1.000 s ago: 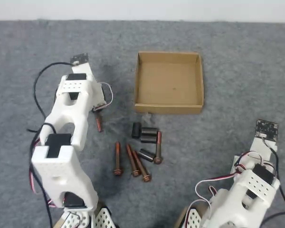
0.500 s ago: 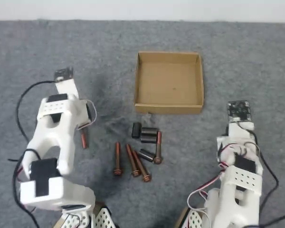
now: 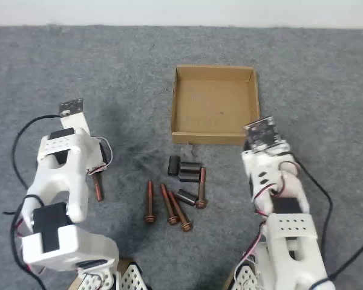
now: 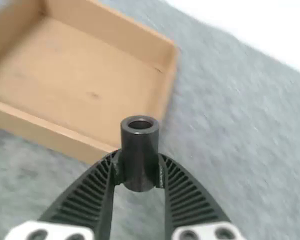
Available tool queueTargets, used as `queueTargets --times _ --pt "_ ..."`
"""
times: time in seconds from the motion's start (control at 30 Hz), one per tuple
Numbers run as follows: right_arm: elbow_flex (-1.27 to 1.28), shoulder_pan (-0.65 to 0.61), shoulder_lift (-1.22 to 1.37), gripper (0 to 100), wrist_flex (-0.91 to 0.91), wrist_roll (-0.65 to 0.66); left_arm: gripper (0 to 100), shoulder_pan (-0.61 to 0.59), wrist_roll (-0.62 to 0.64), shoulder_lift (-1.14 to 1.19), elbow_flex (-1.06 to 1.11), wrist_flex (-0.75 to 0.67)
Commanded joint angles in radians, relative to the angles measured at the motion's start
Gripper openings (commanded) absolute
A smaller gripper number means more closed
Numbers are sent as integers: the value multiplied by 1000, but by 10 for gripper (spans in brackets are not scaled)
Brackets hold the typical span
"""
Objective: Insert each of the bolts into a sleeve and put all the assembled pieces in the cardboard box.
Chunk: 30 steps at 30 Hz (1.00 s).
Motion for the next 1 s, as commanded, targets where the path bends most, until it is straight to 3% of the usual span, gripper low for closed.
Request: queueTargets --times 0.0,0.33,0.6,0.77,0.97 --pt "17 -65 -31 6 -136 17 11 -5 -9 -72 -8 -17" --pt "18 -110 -18 6 -214 9 11 -3 -9 -71 -8 -17" --pt "-166 -113 223 6 -225 -311 11 -3 -9 -71 -8 -18" --pt "-187 -148 374 6 -438 -407 11 -3 -9 -71 -8 -31" --pt "-232 -185 610 6 -733 -416 11 -2 -9 -71 -8 -32"
